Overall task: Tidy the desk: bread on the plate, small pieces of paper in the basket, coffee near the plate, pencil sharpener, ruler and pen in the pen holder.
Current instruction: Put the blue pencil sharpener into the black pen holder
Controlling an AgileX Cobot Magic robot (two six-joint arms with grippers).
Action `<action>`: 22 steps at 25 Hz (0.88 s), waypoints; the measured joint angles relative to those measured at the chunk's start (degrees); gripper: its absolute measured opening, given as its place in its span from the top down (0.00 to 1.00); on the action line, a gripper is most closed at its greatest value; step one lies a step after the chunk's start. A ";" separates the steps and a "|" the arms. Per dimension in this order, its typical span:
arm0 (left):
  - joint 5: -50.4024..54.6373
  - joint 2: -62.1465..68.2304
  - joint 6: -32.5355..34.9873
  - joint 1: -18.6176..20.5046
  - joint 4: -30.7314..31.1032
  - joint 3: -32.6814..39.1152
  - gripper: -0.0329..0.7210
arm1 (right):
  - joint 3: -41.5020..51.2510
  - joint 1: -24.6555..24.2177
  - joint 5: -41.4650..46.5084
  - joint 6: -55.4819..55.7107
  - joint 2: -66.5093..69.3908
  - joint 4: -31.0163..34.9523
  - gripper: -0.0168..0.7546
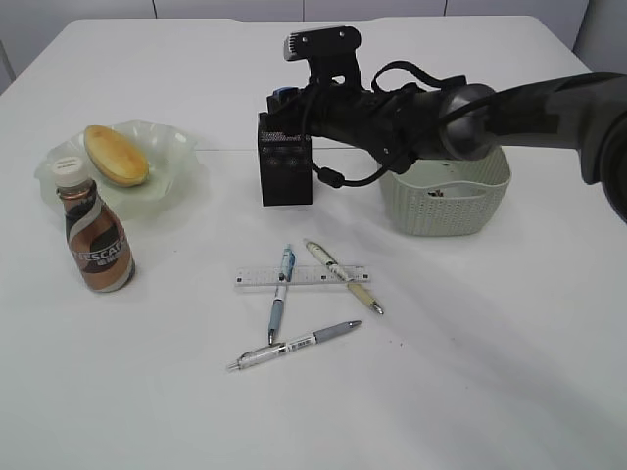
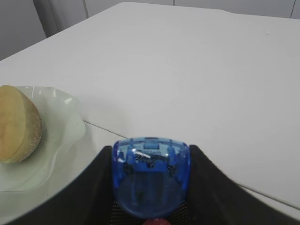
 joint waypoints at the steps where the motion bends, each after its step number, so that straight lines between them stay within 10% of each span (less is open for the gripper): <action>1: 0.00 0.00 0.00 0.00 0.00 0.00 0.39 | 0.00 0.00 0.00 0.00 0.00 0.00 0.57; 22: 0.00 0.00 0.00 0.00 0.11 0.00 0.39 | 0.00 0.12 7.44 2.72 -2.19 0.00 0.48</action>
